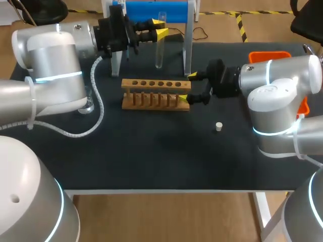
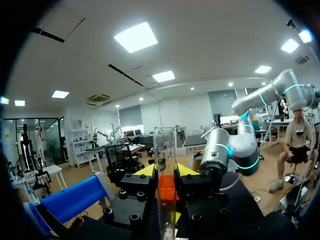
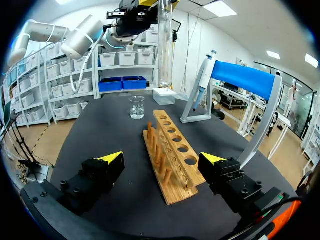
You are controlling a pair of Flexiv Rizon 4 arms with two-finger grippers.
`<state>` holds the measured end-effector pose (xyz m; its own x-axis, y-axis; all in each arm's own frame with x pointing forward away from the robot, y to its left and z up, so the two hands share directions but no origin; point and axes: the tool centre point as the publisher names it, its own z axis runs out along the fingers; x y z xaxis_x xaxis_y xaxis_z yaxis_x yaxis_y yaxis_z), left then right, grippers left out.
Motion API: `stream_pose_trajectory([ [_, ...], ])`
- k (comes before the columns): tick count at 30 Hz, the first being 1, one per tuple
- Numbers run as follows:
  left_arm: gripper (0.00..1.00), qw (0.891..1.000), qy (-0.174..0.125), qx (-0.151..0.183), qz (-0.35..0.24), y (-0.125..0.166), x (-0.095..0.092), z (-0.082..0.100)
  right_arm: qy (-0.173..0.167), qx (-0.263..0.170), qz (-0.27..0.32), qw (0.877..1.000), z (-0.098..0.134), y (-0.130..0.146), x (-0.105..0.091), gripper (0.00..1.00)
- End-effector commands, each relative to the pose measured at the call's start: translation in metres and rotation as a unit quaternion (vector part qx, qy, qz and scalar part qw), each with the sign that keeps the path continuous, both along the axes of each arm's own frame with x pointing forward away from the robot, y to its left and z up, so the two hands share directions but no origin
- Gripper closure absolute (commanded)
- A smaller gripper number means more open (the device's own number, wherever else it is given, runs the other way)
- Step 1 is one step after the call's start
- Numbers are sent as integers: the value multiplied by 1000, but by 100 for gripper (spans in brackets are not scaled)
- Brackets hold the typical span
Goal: Invert the test tube, pick up the pipette, mount the tip to pipette, aspirate from beaker and dispense into the tube, eject the tip, return the pipette, and cap with the stopper.
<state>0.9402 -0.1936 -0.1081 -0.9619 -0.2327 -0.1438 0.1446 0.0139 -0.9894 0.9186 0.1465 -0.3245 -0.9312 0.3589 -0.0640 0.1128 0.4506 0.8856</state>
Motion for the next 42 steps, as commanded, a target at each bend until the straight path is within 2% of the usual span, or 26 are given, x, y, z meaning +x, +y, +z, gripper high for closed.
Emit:
stream_pose_trajectory([
  [1,100,1000,-5,-19,0,1,3,5,0,0,0,1000,0,0,0,0],
  [7,100,999,3,-38,-14,1,7,6,0,0,0,1000,0,0,0,0],
  [8,100,999,3,-32,-20,1,8,5,0,0,0,1000,0,0,0,0],
  [14,100,998,25,-36,-38,4,14,-10,0,0,0,1000,0,0,0,0],
  [21,100,996,25,-47,-76,1,24,-30,0,0,0,1000,0,0,0,0],
  [25,100,994,36,-49,-89,-3,28,-42,0,0,0,1000,0,0,0,0],
  [32,100,992,46,-54,-104,-12,26,-56,0,0,0,1000,0,0,0,0],
  [42,100,992,61,-36,-104,-15,22,-71,0,0,0,1000,0,0,0,0],
])
